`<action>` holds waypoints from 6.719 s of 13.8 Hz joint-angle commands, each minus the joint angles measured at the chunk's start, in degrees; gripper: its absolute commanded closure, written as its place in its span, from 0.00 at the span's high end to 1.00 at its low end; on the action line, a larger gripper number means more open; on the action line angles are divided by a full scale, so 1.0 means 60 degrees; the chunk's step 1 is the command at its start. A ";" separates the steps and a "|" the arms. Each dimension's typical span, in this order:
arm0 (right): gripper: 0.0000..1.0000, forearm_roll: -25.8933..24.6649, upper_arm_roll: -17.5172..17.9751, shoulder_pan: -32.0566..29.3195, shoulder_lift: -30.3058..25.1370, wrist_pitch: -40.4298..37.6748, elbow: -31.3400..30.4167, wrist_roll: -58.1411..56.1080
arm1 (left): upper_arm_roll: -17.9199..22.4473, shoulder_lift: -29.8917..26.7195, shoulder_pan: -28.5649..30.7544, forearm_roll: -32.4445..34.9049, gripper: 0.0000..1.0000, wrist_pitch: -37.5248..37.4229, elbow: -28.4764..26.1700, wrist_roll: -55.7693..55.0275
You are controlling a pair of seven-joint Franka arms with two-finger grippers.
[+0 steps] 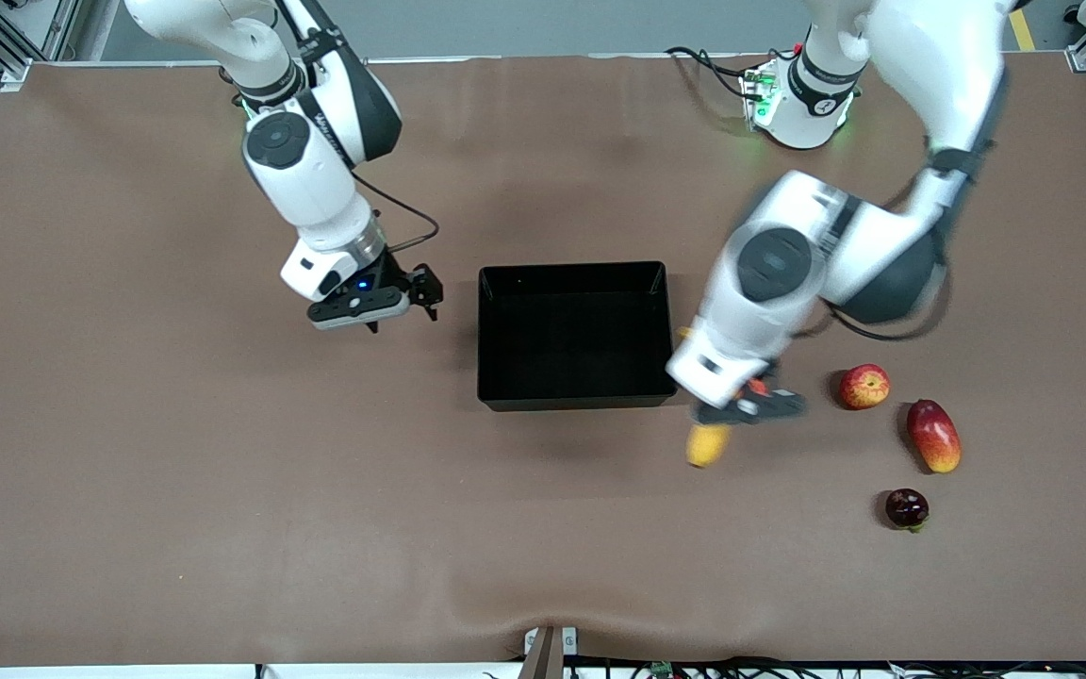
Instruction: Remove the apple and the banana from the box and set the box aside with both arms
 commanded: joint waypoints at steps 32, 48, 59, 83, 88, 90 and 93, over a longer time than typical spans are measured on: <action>0.00 -0.0139 -0.0178 0.1513 0.2323 0.3574 0.0439 -0.0231 | -0.0570 -0.1064 0.3146 -0.0221 1.00 0.1495 -0.1385 0.3489; 0.00 -0.0008 -0.0163 -0.2835 -0.0446 -0.3058 0.2211 -0.0670 | -0.0512 -0.4670 0.3045 -0.1906 1.00 -0.3032 -0.0798 0.3547; 0.00 0.0051 -0.0149 -0.5721 -0.0186 -0.1691 0.0954 -0.4019 | 0.3590 -0.6105 0.0026 -0.3048 1.00 -0.3751 -0.1808 0.4455; 1.00 0.2864 -0.0178 -0.7718 0.1413 -0.1301 0.0950 -0.8743 | 0.3737 -0.6326 0.0202 -0.3078 1.00 -0.4088 -0.1663 0.4470; 1.00 0.0347 -0.0090 -0.7176 0.1193 -0.4913 0.2953 -0.5334 | 0.3737 -0.6326 0.0407 -0.3078 1.00 -0.4146 -0.1531 0.4485; 1.00 0.0096 -0.0105 -0.6838 0.1018 -0.5929 0.3644 -0.4875 | 0.3737 -0.6326 0.0407 -0.3078 1.00 -0.4146 -0.1502 0.4485; 1.00 0.0080 -0.0075 -0.6692 0.0477 -0.6211 0.3808 -0.4889 | 0.3737 -0.6283 0.0539 -0.3078 1.00 -0.4234 -0.1297 0.4485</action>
